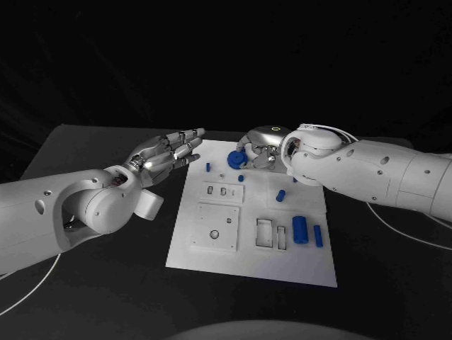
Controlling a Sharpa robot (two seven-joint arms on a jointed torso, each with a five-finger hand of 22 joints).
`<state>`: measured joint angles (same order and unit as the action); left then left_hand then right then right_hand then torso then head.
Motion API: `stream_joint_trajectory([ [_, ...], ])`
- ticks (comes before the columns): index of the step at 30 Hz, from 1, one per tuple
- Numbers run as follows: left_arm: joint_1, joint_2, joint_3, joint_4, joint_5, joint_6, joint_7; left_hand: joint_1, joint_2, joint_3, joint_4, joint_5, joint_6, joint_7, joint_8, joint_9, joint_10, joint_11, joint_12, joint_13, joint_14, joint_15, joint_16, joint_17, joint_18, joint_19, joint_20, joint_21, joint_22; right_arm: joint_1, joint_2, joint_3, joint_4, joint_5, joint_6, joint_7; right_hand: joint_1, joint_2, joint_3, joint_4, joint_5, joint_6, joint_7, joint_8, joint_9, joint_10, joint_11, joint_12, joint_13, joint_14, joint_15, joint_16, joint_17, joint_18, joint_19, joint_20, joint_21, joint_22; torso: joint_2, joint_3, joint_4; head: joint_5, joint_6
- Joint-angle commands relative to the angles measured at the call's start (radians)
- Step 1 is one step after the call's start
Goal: Assemble the parts on the task board
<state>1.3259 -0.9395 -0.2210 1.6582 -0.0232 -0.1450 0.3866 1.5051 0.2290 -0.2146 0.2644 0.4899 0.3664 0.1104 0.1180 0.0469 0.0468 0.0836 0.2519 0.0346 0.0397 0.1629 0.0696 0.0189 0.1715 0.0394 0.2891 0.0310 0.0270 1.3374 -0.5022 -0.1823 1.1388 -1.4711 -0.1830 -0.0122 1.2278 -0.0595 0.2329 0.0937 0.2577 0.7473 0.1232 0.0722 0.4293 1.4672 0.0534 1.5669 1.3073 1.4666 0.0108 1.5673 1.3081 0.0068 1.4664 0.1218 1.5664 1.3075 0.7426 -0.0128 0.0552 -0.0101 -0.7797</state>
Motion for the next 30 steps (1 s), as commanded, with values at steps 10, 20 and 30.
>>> stream_joint_trajectory([
  [10,-0.001,0.003,0.0,0.0,-0.004,0.012,0.009,0.011,0.002,0.005,-0.003,0.004,0.003,0.001,0.006,0.001,0.001,0.006,0.006,0.001,0.003,0.006,0.006,0.001,0.006,0.008,0.003,0.006,-0.009,-0.006,-0.014,-0.001,0.007,0.009,-0.009,0.014,0.008,0.013,-0.027,-0.001,-0.053,-0.08,-0.021,-0.011,-0.045,0.104,-0.025,0.004,0.263,0.104,-0.026,0.003,0.263,0.002,0.078,-0.021,-0.018,0.252,0.001,-0.0001,0.0012,0.001,0.002],
  [20,-0.002,0.001,0.0,-0.001,-0.004,0.01,0.009,0.012,0.003,0.006,-0.004,0.004,0.004,0.001,0.007,0.001,0.001,0.006,0.007,0.001,0.003,0.006,0.007,0.001,0.006,0.008,0.003,0.006,-0.009,-0.009,-0.045,-0.002,0.016,0.018,-0.024,0.021,-0.004,0.023,-0.045,0.013,-0.078,-0.059,-0.034,-0.001,-0.06,0.104,-0.037,0.004,0.263,0.104,-0.037,0.003,0.263,0.004,0.071,-0.032,-0.024,0.249,0.002,0.0,0.0001,0.002,0.006],
  [30,-0.004,-0.002,0.0,-0.001,-0.004,0.009,0.009,0.012,0.003,0.007,-0.004,0.005,0.005,0.001,0.007,0.001,0.001,0.006,0.007,0.001,0.003,0.006,0.007,0.001,0.006,0.008,0.003,0.006,-0.009,-0.017,-0.091,-0.002,0.059,0.022,-0.073,0.051,0.012,0.035,-0.054,0.012,-0.078,0.056,-0.029,0.042,-0.044,0.104,-0.034,0.004,0.263,0.104,-0.036,0.003,0.263,0.002,0.077,-0.033,-0.02,0.252,0.002,0.0006,0.0001,0.006,0.003],
])
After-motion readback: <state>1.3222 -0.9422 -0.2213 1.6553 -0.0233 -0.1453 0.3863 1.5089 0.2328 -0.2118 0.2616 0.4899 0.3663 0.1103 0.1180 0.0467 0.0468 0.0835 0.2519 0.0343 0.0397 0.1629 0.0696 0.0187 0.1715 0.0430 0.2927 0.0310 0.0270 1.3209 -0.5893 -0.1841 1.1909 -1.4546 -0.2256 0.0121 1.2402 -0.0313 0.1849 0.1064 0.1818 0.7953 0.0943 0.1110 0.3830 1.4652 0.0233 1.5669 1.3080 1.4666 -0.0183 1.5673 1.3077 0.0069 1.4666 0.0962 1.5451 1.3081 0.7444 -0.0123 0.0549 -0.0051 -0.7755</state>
